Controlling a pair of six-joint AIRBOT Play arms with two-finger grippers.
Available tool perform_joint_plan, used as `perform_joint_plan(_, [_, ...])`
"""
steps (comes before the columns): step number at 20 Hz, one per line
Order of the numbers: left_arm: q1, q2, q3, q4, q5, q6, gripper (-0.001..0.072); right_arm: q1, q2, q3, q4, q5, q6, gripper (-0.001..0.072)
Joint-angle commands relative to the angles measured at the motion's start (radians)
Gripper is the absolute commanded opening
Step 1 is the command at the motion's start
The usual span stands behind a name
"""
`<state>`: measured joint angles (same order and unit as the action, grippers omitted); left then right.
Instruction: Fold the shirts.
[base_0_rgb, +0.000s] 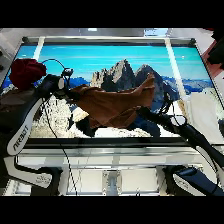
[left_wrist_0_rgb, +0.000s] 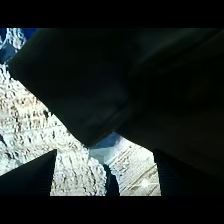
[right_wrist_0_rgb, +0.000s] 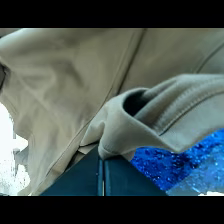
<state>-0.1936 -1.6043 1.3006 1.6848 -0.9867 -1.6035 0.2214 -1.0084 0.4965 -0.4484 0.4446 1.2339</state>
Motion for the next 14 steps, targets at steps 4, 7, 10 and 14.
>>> perform_joint_plan(4, [0.000, -0.080, -0.004, 0.026, 0.113, -0.007, 0.0696, -0.004, 0.000, 0.014, -0.009, 0.015, -0.001, 0.0027])
perform_joint_plan(7, [0.000, -0.080, -0.004, 0.072, 0.199, -0.046, 0.0161, -0.004, 0.000, 0.014, -0.008, 0.015, -0.001, 0.0027])
perform_joint_plan(10, [0.000, -0.080, 0.002, 0.134, 0.256, -0.047, 0.0011, -0.004, 0.003, 0.015, -0.008, 0.007, -0.002, 0.0027])
perform_joint_plan(14, [0.000, -0.071, 0.125, 0.310, 0.032, -0.048, 0.0011, -0.012, 0.053, 0.067, -0.098, -0.010, -0.002, 0.0026])
